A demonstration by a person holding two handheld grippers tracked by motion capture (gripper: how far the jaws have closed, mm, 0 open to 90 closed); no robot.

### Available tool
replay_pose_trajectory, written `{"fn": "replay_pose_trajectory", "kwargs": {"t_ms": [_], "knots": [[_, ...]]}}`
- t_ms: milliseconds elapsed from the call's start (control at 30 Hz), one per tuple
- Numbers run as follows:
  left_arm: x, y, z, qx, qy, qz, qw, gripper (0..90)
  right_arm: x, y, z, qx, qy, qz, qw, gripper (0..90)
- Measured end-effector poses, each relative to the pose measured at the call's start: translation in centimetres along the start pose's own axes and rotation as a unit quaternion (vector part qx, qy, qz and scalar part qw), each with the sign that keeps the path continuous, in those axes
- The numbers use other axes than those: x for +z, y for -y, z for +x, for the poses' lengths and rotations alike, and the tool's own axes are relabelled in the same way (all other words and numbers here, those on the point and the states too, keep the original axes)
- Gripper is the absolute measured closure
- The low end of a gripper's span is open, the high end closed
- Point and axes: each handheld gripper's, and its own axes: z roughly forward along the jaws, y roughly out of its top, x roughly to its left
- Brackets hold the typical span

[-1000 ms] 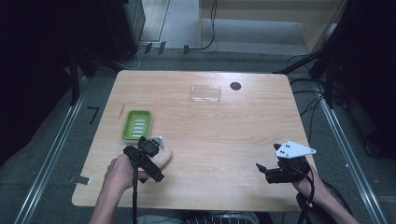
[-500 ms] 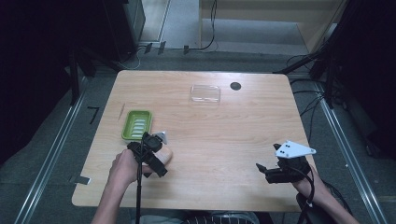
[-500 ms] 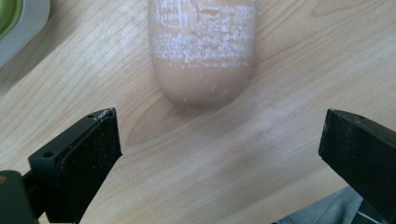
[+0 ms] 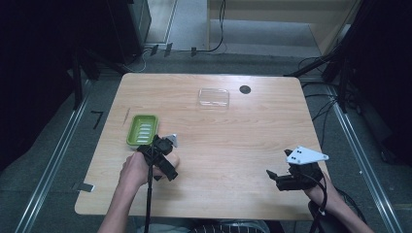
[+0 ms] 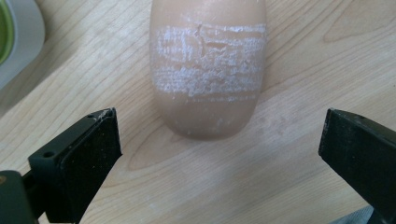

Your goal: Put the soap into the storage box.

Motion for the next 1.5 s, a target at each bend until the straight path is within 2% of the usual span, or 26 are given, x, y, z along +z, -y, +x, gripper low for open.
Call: {"fn": "replay_pose_trajectory", "kwargs": {"t_ms": [767, 1067, 1167, 1333, 1500], "knots": [[1.0, -1.1, 0.5, -0.003, 0.005, 0.006, 1.0, 0.0, 0.0, 0.0, 0.0, 0.003, 0.0, -0.001, 1.0, 13.4], [1.2, -1.2, 0.8, -0.015, -0.001, -0.012, 0.9998, 0.0, -0.1, 0.0, 0.0, 0.002, 0.0, -0.001, 1.0, 13.4], [1.5, -1.4, 1.1, -0.016, 0.002, -0.006, 0.9999, 0.0, 0.0, 0.0, 0.0, 0.001, 0.0, -0.002, 1.0, 13.4], [1.8, -1.6, 1.0, -0.015, 0.005, -0.009, 0.9998, 0.0, -0.1, 0.0, 0.0, 0.003, 0.002, -0.001, 1.0, 13.4], [2.1, -1.8, 1.0, -0.016, 0.008, -0.016, 0.9997, 9.7, -0.1, 0.0, 0.0, 0.004, 0.002, -0.001, 1.0, 13.4]]}}
